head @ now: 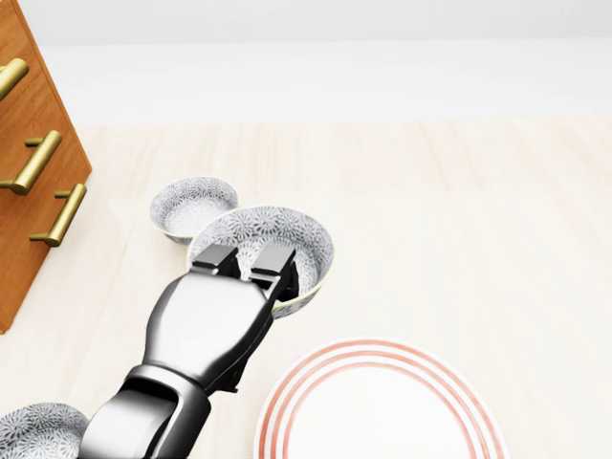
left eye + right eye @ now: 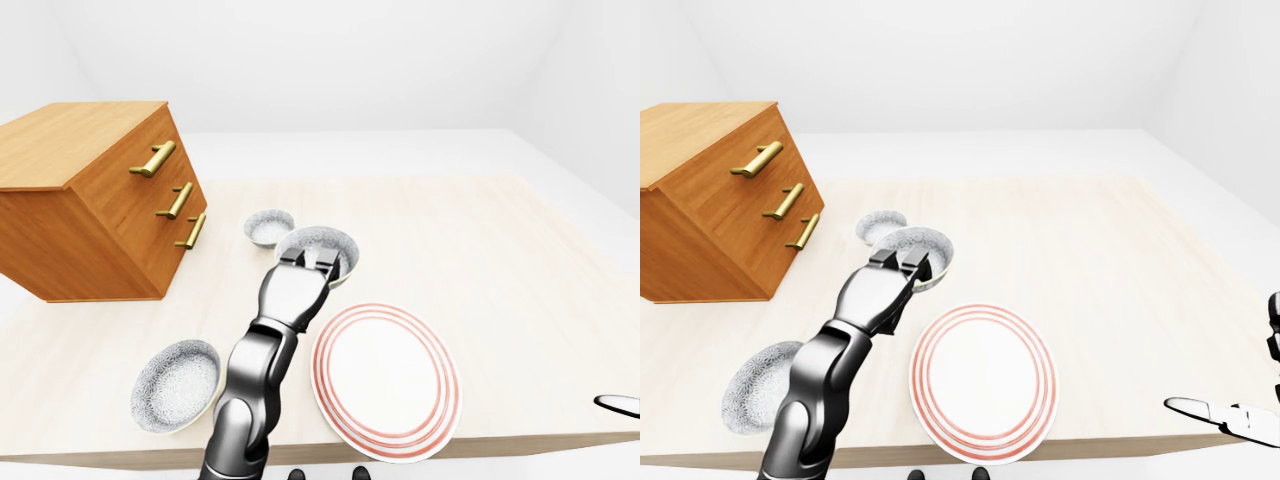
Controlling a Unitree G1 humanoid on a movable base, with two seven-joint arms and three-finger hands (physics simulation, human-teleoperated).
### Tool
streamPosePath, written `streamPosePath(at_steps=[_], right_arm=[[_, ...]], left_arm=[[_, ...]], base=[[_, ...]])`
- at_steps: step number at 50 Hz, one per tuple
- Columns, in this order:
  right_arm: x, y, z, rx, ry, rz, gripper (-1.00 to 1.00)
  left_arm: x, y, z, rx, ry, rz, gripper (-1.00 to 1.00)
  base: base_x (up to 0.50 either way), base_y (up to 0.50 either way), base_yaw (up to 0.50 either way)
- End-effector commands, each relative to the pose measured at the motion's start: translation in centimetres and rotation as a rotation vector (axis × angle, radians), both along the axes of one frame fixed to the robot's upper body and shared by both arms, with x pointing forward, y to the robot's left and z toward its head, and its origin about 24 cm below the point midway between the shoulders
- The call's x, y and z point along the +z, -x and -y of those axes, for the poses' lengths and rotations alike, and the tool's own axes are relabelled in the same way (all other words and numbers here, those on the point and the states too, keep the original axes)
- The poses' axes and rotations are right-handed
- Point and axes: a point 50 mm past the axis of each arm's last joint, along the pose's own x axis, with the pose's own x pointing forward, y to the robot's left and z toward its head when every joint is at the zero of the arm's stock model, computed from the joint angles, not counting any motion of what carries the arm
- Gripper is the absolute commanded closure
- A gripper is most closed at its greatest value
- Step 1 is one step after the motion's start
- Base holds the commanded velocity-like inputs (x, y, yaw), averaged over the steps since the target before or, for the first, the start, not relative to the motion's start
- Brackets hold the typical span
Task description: Put the bowl in the middle on the plate.
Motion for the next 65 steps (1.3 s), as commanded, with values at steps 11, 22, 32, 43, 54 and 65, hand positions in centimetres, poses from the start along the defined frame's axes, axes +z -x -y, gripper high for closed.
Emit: streamPosePath(at_steps=[11,22,32,43,54,65], right_arm=[[-0.4,-0.1,0.1,-0.002,-0.014,-0.012,-1.0],[-0.4,-0.1,0.1,-0.002,-0.015,-0.014,-1.0],[-0.5,-0.1,0.2,-0.002,-0.015,-0.017,-1.0],[-0.4,-0.1,0.1,-0.001,-0.008,-0.017,-1.0],[-0.4,-0.1,0.0,0.0,-0.008,-0.021,-1.0],[-0.3,0.0,0.0,0.002,-0.001,-0.023,-1.0]], left_arm=[[0.4,2.0,2.3,-0.121,-0.019,0.09,1.0],[0.0,3.2,3.4,-0.19,-0.017,0.095,1.0],[-0.4,4.5,4.1,-0.25,0.008,0.095,1.0],[-0.3,5.6,4.7,-0.288,0.021,0.082,1.0],[-1.2,6.0,4.8,-0.3,0.008,0.07,1.0],[-2.4,6.2,4.8,-0.303,-0.015,0.044,1.0]], base=[[0.0,0.0,0.0],[0.0,0.0,0.0],[0.0,0.0,0.0],[0.0,0.0,0.0],[0.0,0.0,0.0],[0.0,0.0,0.0]])
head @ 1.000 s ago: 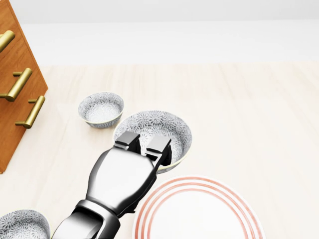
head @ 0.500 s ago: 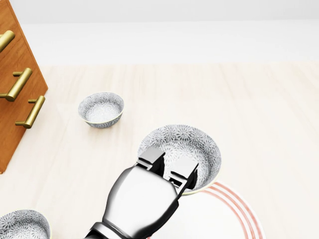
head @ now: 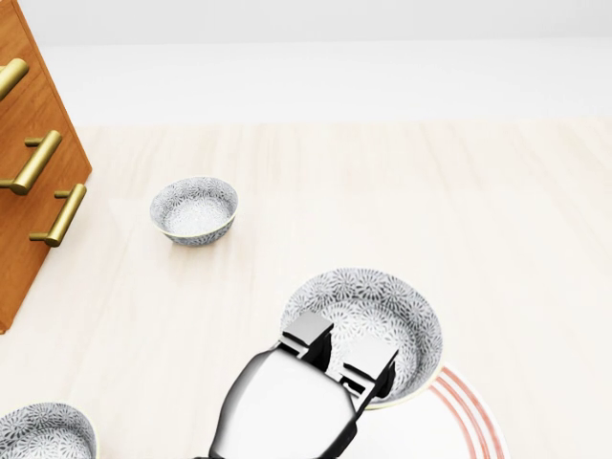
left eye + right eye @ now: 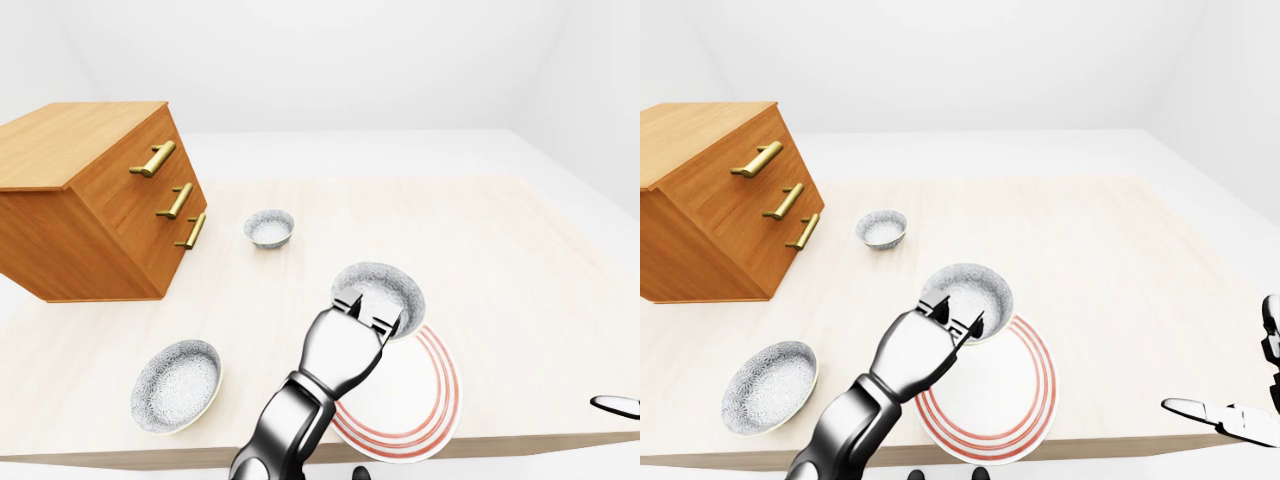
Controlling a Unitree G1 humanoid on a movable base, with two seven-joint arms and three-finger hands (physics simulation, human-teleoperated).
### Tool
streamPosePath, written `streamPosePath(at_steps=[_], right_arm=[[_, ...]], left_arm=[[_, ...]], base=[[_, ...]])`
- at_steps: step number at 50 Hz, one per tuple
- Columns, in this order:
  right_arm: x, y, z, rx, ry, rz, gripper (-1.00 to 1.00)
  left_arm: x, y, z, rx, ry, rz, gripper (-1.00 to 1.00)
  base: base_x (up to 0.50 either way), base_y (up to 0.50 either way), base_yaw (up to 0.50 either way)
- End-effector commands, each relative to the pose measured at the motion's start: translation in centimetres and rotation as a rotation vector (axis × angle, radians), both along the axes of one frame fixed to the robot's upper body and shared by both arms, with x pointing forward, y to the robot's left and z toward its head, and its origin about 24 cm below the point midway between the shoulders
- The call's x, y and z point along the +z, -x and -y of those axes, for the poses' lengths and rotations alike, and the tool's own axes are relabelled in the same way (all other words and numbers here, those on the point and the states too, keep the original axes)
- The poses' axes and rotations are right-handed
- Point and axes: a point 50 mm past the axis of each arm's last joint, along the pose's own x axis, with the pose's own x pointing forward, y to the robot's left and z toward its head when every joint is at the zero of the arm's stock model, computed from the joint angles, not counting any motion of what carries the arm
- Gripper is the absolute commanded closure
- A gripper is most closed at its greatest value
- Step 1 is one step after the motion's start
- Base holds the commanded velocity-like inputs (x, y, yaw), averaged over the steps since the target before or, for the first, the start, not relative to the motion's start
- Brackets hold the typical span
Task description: Put the bowl in the middle on the plate.
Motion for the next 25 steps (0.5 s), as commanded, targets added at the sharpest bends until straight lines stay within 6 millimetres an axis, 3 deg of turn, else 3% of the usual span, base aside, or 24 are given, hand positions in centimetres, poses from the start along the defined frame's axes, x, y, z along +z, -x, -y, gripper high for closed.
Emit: streamPosePath(at_steps=[1,25], right_arm=[[-0.1,0.0,0.0,0.001,0.001,-0.005,-1.0],[-0.1,0.1,-0.1,0.002,0.005,-0.011,-1.0]], left_arm=[[-0.8,0.4,0.1,0.008,-0.033,0.021,1.0],[-2.5,1.1,0.7,-0.035,-0.086,-0.054,1.0]], base=[[0.0,0.0,0.0],[0.0,0.0,0.0]])
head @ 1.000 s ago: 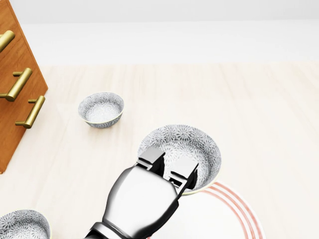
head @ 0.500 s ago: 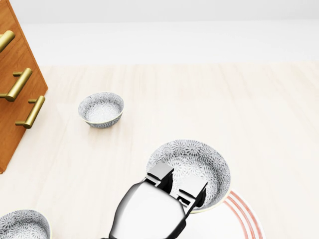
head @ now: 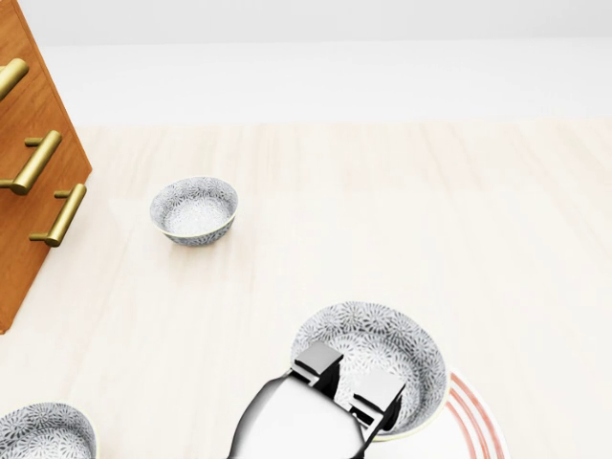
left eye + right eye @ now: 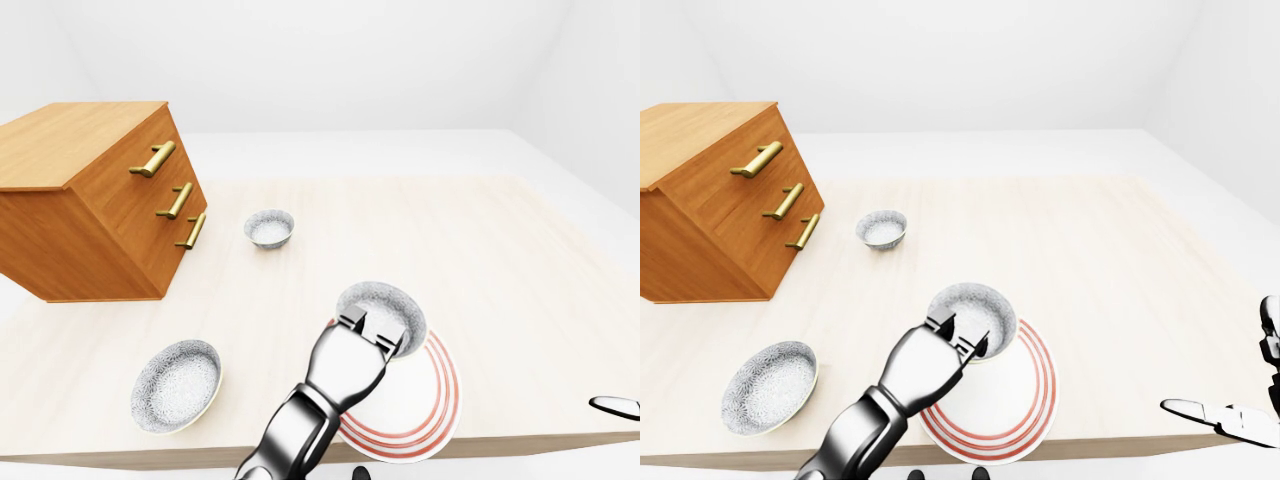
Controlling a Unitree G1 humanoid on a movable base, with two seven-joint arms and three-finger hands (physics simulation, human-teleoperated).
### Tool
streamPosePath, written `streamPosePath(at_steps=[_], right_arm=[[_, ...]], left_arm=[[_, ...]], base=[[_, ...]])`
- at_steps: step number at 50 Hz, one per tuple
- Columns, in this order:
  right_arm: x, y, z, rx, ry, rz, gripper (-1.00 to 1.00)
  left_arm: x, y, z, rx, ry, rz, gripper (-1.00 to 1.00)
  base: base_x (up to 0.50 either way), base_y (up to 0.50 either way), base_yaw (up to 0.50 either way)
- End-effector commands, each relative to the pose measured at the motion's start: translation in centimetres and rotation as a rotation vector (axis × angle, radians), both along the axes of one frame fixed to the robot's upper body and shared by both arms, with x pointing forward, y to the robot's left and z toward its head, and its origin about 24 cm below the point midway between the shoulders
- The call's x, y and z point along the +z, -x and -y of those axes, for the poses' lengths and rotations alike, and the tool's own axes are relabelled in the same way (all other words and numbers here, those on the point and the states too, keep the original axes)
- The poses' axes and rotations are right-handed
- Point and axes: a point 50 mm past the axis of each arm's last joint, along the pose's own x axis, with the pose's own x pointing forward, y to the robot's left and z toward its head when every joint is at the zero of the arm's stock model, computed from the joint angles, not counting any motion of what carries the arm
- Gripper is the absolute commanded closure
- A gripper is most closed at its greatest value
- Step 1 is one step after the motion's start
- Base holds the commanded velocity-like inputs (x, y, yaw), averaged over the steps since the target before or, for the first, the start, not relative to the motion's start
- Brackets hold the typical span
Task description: Put the bowl in the middle on the plate.
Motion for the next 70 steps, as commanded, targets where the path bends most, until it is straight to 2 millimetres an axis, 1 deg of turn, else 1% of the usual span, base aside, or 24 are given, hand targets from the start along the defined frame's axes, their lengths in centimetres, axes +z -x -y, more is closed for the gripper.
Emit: streamPosePath(at_steps=[1,7,9,11,13,17,20,25,29,38,44,53,55,60,66,70], right_arm=[[0.0,0.0,-0.1,0.002,0.004,-0.002,-1.0],[0.2,0.1,-0.1,0.003,0.01,0.002,-1.0],[0.0,0.0,0.0,0.002,0.004,-0.003,-1.0],[-0.2,0.0,0.0,0.001,-0.004,-0.009,-1.0],[0.0,-0.1,0.0,0.001,0.003,-0.006,-1.0],[-0.3,-0.1,0.0,-0.002,-0.008,-0.014,-1.0],[-0.1,-0.1,0.0,-0.002,0.001,-0.008,-1.0],[-0.5,-0.2,0.1,-0.005,-0.016,-0.018,-1.0],[-0.2,-0.1,0.0,-0.002,-0.002,-0.011,-1.0],[-0.4,-0.1,0.0,-0.003,-0.006,-0.02,-1.0],[-0.6,-0.2,0.1,-0.002,-0.015,-0.025,-1.0],[-0.6,-0.2,0.1,-0.002,-0.016,-0.025,-1.0],[-0.1,-0.1,0.0,0.001,0.004,-0.014,-1.0],[-0.7,-0.2,0.1,-0.003,-0.019,-0.026,-1.0],[-0.2,-0.1,0.0,-0.001,-0.001,-0.015,-1.0],[-0.4,-0.2,0.1,-0.002,-0.008,-0.019,-1.0]], left_arm=[[-0.5,0.2,0.2,-0.003,-0.035,0.012,1.0],[-1.4,-0.2,-0.3,0.012,-0.048,-0.028,1.0],[-1.8,-0.2,-0.4,0.015,-0.056,-0.045,1.0],[-1.8,-0.1,-0.3,0.012,-0.05,-0.052,1.0],[-2.0,0.0,-0.2,0.005,-0.052,-0.068,1.0],[-1.8,0.1,-0.1,-0.004,-0.053,-0.076,1.0],[-1.8,0.1,-0.1,-0.006,-0.059,-0.082,1.0],[-1.9,0.3,0.1,-0.015,-0.064,-0.094,1.0],[-2.1,0.4,0.2,-0.023,-0.064,-0.099,1.0],[-2.9,0.5,0.3,-0.026,-0.067,-0.111,1.0],[-3.1,0.8,0.8,-0.046,-0.079,-0.115,1.0],[-2.9,1.2,1.4,-0.076,-0.084,-0.127,1.0],[-3.0,1.2,1.4,-0.078,-0.089,-0.129,1.0],[-3.2,1.3,1.5,-0.083,-0.099,-0.143,1.0],[-3.3,1.3,1.4,-0.085,-0.115,-0.153,1.0],[-3.1,1.6,1.5,-0.092,-0.123,-0.161,1.0]], base=[[0.0,0.0,0.0],[0.0,0.0,0.0],[0.0,0.0,0.0],[0.0,0.0,0.0],[0.0,0.0,0.0],[0.0,0.0,0.0],[0.0,0.0,0.0],[0.0,0.0,0.0],[0.0,0.0,0.0],[0.0,0.0,0.0],[0.0,0.0,0.0],[0.0,0.0,0.0],[0.0,0.0,0.0],[0.0,0.0,0.0],[0.0,0.0,0.0],[0.0,0.0,0.0]])
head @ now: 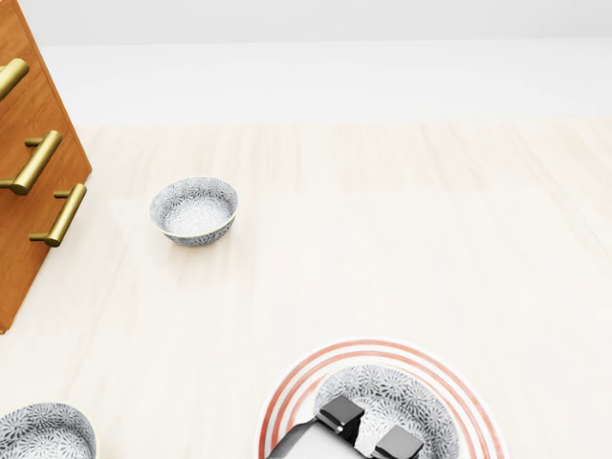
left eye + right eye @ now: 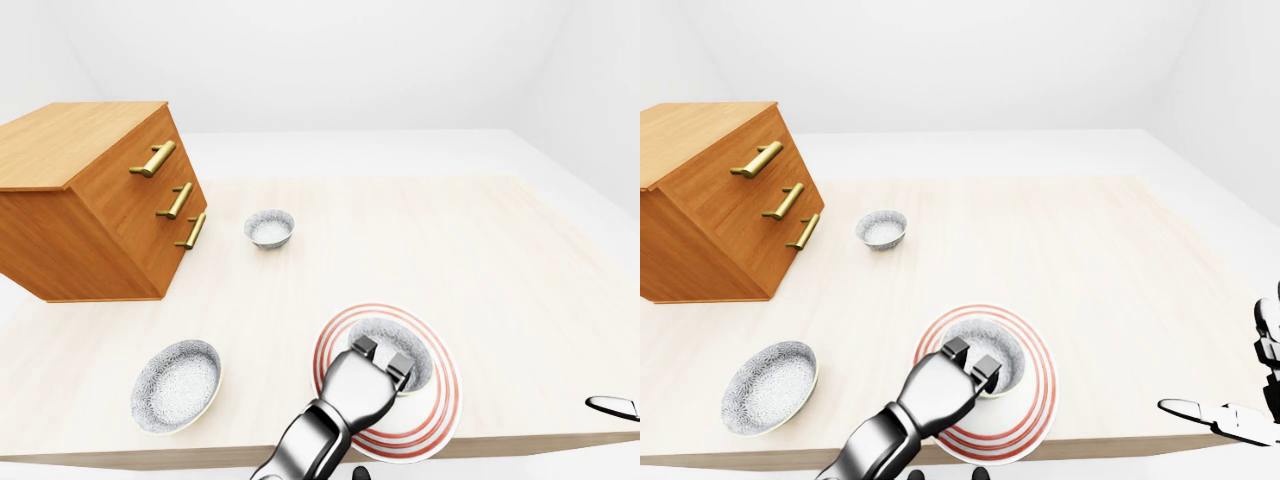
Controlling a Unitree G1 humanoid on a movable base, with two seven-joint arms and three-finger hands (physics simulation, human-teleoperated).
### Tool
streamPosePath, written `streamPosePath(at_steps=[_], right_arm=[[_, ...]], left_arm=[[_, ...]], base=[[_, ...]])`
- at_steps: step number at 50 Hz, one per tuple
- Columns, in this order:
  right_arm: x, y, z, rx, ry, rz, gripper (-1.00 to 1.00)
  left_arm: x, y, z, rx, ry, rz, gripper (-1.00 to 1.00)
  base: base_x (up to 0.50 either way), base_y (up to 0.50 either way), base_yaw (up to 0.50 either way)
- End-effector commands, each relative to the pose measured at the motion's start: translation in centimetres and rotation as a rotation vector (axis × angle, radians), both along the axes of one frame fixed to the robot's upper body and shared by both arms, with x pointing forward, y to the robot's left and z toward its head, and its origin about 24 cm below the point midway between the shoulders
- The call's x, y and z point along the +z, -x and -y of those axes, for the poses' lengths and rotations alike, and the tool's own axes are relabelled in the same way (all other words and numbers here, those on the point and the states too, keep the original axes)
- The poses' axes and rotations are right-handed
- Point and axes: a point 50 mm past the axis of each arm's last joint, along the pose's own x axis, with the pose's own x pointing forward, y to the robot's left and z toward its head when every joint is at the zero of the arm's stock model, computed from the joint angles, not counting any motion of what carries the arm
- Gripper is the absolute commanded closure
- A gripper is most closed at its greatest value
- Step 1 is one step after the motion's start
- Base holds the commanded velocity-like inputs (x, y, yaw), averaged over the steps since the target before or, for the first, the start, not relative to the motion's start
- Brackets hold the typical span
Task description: Put the bowl in the middle on the plate.
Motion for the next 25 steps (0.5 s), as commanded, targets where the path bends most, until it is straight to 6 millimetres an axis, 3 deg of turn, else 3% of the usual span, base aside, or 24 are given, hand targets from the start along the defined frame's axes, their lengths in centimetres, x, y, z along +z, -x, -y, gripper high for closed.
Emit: streamPosePath(at_steps=[1,25], right_arm=[[0.05,0.0,-0.01,0.0,0.002,0.002,-1.0],[0.15,0.0,-0.03,0.0,0.006,0.004,-1.0]], left_arm=[[0.36,0.21,0.09,-0.005,-0.034,0.021,1.0],[-0.18,0.17,-0.07,-0.001,-0.047,0.017,1.0]], base=[[0.0,0.0,0.0],[0.0,0.0,0.0]])
